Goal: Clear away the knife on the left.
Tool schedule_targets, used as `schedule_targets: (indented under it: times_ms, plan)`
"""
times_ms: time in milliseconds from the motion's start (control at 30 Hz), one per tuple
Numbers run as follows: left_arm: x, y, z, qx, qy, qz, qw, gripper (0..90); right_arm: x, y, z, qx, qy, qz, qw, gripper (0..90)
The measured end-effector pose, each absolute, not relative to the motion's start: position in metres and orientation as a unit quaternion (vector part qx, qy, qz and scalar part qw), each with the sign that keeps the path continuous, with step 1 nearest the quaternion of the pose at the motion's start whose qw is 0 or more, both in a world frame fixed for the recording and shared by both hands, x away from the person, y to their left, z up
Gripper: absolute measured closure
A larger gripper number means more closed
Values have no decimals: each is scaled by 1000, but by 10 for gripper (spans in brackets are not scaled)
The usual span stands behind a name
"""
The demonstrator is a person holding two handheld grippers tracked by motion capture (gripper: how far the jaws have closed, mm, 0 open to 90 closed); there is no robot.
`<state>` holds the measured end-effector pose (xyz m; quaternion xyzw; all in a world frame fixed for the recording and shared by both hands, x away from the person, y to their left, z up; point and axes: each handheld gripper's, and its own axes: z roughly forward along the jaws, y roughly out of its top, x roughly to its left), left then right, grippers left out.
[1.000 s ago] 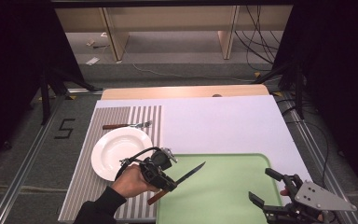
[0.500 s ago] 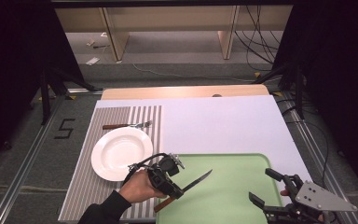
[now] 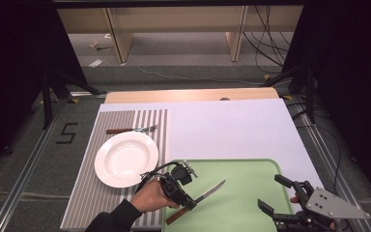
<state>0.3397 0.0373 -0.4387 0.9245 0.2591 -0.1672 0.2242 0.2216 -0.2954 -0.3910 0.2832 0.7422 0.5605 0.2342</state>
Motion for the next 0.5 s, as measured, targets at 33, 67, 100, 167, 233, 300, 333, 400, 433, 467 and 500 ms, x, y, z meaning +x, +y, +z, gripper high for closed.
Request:
schedule_targets:
  times_ms: [33,67,100,167,233,300,333,400,433,467,500]
  plan:
    - [340,37,-439,924,262,-166,223,774,221,-295,-391,283,742,560,234,163]
    - [341,36,-441,923,263,-170,224,774,221,-295,-391,282,742,560,235,163]
    - [341,36,-441,923,263,-170,224,774,221,-295,-391,282,742,561,235,163]
    - [342,36,-442,922,267,-173,223,774,221,-295,-391,281,742,561,235,163]
    - [342,35,-443,921,270,-173,221,774,221,-295,-391,281,742,561,235,163]
    - [341,33,-446,922,270,-177,215,774,221,-295,-391,282,743,560,235,163]
    - [340,31,-449,923,269,-179,208,774,221,-295,-391,281,743,561,235,163]
    - [339,30,-450,924,271,-178,202,774,221,-295,-391,281,742,561,235,163]
    - [338,29,-450,925,274,-172,199,774,221,-295,-391,281,743,560,235,163]
    - [338,28,-450,926,273,-174,196,774,221,-295,-391,281,742,561,235,163]
    - [338,28,-450,926,273,-174,196,774,221,-295,-391,281,742,561,235,163]
